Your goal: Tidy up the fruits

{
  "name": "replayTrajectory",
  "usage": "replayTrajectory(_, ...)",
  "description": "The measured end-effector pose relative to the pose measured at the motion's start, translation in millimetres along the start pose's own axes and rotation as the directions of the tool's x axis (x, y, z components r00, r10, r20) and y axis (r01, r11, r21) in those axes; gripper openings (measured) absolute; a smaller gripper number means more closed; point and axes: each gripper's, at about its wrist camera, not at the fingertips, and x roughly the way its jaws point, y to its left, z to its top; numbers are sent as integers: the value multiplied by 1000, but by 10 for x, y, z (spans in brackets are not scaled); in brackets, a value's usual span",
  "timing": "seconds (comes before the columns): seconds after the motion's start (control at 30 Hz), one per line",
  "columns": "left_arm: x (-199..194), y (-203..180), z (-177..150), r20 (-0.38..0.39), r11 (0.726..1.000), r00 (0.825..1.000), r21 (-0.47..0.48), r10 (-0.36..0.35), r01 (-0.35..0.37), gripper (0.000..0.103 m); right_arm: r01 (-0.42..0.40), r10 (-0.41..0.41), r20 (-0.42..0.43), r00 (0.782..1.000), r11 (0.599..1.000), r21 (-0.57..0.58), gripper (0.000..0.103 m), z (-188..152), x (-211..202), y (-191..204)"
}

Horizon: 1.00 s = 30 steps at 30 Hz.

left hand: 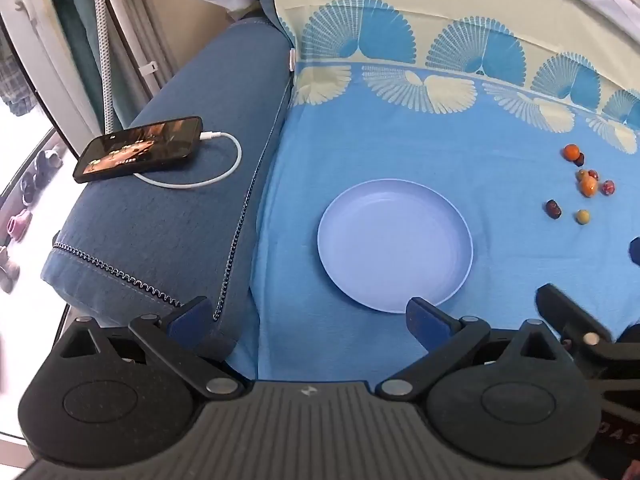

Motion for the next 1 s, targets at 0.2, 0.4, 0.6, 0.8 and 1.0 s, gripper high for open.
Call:
replayTrajectory(0.2, -17, 66, 35, -9, 1000, 1000, 4, -24, 24, 103, -5, 5, -10, 1000, 1000, 2, 103, -48, 33, 12)
replayTrajectory(0.4, 7, 85, 122, -33, 1000, 999, -7, -29, 29, 103, 2, -2, -17, 1000, 1000, 7, 103, -39, 59, 19)
replayTrajectory(0.6, 1, 68, 139, -43, 1000, 999, -6, -27, 27, 103, 1, -1, -23, 1000, 1000, 6, 103, -24, 74, 12)
replayTrajectory(0.8, -4, 38, 150, -46, 1000, 999, -8, -25, 25, 103, 1, 0, -33, 999, 1000, 14, 103, -19, 90, 5)
replayTrajectory(1.0, 10, 20, 148, -51, 1000, 998, -5, -27, 27, 103, 1, 0, -36, 999, 1000, 21, 103, -15, 98, -2)
